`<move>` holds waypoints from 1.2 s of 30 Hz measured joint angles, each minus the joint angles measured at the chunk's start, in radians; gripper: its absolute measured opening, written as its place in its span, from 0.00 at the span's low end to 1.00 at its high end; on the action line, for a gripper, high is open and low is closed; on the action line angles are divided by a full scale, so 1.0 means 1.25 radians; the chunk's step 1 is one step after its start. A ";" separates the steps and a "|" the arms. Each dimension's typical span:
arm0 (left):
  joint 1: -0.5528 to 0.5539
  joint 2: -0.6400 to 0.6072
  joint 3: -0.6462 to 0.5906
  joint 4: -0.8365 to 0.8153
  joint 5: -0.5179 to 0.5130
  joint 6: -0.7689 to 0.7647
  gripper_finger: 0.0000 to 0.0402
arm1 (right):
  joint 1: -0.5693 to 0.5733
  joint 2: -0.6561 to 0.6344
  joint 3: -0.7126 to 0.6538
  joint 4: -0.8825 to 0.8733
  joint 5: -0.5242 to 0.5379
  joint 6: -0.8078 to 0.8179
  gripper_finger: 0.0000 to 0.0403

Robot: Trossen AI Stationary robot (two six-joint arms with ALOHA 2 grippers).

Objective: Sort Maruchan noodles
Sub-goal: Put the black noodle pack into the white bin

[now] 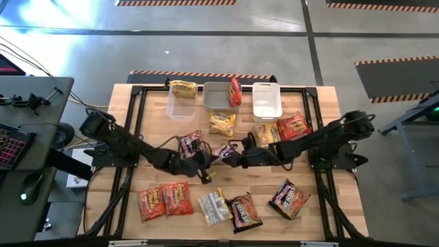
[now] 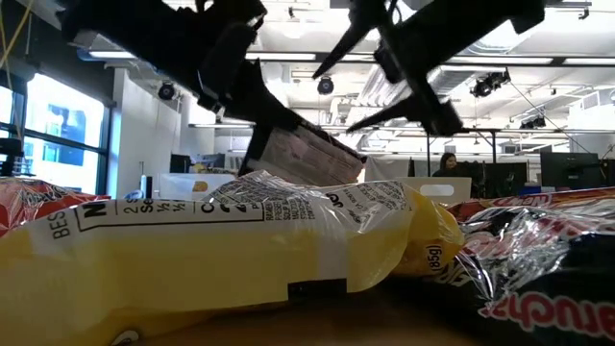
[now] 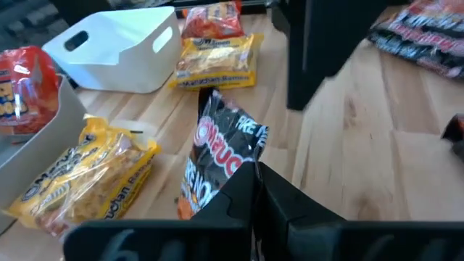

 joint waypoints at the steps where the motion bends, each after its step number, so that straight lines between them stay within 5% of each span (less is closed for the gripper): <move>1: -0.009 0.012 0.000 0.014 -0.016 0.000 0.00 | 0.001 0.017 0.000 0.020 -0.007 0.021 0.72; 9: -0.066 0.053 0.000 0.066 -0.093 -0.005 0.00 | 0.019 0.111 0.000 0.070 -0.006 0.178 0.72; 20: -0.087 0.053 0.000 0.082 -0.068 0.015 0.00 | -0.016 0.114 0.000 0.115 0.076 0.209 0.72; 36: -0.091 0.053 0.000 0.101 -0.046 0.020 0.00 | -0.098 0.112 0.000 0.043 -0.115 0.217 0.72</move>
